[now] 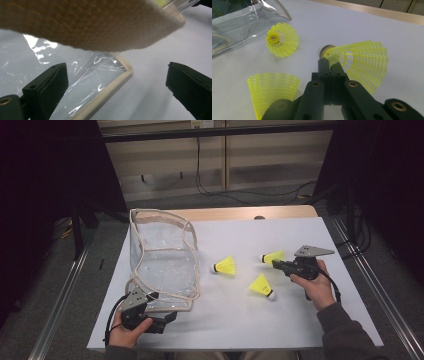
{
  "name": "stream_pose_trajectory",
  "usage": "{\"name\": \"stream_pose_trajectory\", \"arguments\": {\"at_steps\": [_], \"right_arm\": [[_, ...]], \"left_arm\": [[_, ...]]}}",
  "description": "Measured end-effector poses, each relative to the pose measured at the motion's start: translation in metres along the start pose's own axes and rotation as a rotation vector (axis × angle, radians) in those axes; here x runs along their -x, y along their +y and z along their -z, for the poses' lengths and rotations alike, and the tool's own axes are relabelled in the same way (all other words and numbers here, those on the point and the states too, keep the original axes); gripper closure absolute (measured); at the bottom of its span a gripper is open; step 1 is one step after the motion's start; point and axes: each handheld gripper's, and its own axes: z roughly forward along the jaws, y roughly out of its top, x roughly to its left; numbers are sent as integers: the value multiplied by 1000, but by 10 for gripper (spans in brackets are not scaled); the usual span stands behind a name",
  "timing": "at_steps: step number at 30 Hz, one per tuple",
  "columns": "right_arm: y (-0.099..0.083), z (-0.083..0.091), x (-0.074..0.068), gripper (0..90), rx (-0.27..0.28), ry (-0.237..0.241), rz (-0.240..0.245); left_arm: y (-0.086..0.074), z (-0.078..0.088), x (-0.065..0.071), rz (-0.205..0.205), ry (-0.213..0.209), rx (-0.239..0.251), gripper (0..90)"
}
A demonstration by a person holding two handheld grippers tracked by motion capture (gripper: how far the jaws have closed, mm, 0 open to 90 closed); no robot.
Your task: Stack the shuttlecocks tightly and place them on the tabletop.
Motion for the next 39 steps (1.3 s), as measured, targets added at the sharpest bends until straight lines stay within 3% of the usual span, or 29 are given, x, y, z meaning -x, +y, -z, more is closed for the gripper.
{"name": "stream_pose_trajectory", "arguments": {"at_steps": [39], "right_arm": [[16, -5, -7, 898, 4, 16, 16]], "left_arm": [[0, 0, 0, -1, 4, -8, 42]]}}
